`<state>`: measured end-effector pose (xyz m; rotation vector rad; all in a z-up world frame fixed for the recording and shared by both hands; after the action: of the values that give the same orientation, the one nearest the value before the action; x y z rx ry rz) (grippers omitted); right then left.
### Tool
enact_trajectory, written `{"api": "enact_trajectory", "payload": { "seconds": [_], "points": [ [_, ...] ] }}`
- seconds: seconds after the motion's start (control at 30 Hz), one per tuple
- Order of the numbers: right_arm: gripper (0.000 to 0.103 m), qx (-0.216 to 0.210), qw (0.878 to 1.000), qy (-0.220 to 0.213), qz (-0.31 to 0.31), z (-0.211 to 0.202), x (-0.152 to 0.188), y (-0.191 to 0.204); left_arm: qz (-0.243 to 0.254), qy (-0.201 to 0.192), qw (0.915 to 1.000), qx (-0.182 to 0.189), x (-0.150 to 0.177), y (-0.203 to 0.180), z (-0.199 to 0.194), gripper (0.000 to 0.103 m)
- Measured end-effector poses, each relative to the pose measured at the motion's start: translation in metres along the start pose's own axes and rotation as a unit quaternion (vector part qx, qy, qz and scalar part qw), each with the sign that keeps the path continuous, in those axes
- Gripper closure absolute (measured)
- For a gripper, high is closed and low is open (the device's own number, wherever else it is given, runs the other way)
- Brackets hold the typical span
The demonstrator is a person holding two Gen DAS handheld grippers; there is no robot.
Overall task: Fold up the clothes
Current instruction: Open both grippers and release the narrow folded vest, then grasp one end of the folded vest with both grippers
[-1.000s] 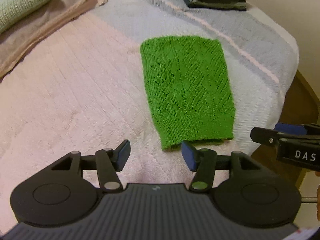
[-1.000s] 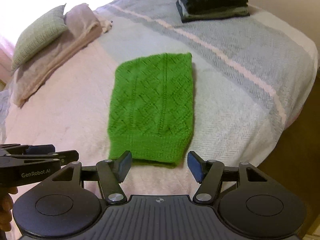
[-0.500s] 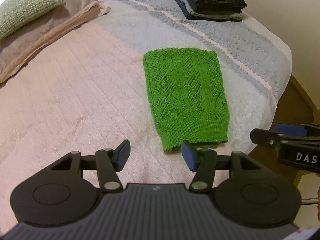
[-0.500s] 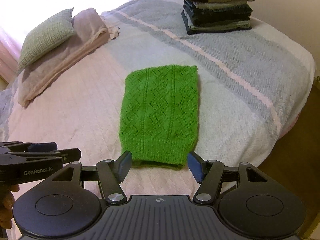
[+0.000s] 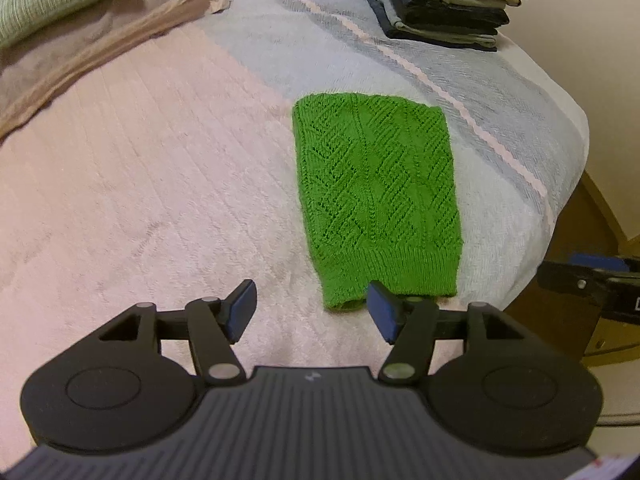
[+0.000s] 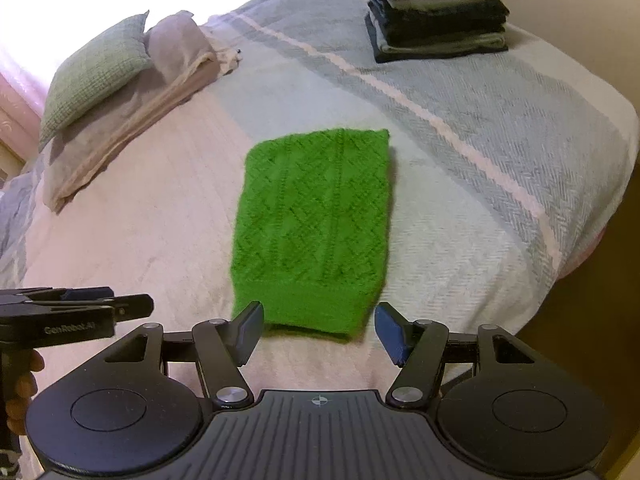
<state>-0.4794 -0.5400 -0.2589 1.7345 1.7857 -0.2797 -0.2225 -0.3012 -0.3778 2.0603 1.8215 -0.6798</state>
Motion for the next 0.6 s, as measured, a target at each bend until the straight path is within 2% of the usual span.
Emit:
{"api": "enact_trajectory", "payload": {
  "seconds": [0.1, 0.3, 0.4, 0.5, 0.6],
  "points": [
    [0.044, -0.013, 1.000, 0.000, 0.010, 0.014, -0.007, -0.026, -0.020, 0.004, 0.9998, 0.006, -0.002, -0.001, 0.017, 0.044],
    [0.044, -0.040, 0.998, 0.023, 0.034, 0.052, -0.028, -0.082, -0.048, 0.010, 0.9985, -0.024, -0.007, -0.014, 0.056, 0.043],
    [0.044, -0.049, 0.997, 0.047, 0.028, 0.068, -0.031, -0.102, -0.096, 0.014, 0.9948, -0.030, -0.001, -0.019, 0.069, 0.043],
    [0.044, -0.050, 0.996, 0.066, 0.024, 0.076, -0.028, -0.114, -0.176, 0.019, 0.9840, -0.023, 0.017, -0.019, 0.078, 0.039],
    [0.044, -0.045, 0.995, 0.080, 0.028, 0.078, -0.024, -0.135, -0.260, 0.025, 0.9651, -0.013, 0.045, -0.018, 0.089, 0.039]
  ]
}}
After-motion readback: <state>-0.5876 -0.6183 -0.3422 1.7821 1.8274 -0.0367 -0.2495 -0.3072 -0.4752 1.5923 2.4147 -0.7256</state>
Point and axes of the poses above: each gripper's, at about its wrist camera, not at the fingertips, and z roughly the way its jaws point, y to its left, x to its underside, the point moved 4 cm from there along z, roughly the way its jaws point, and after that the axes turned 9 degrees about -y, right-handed, at the moved point
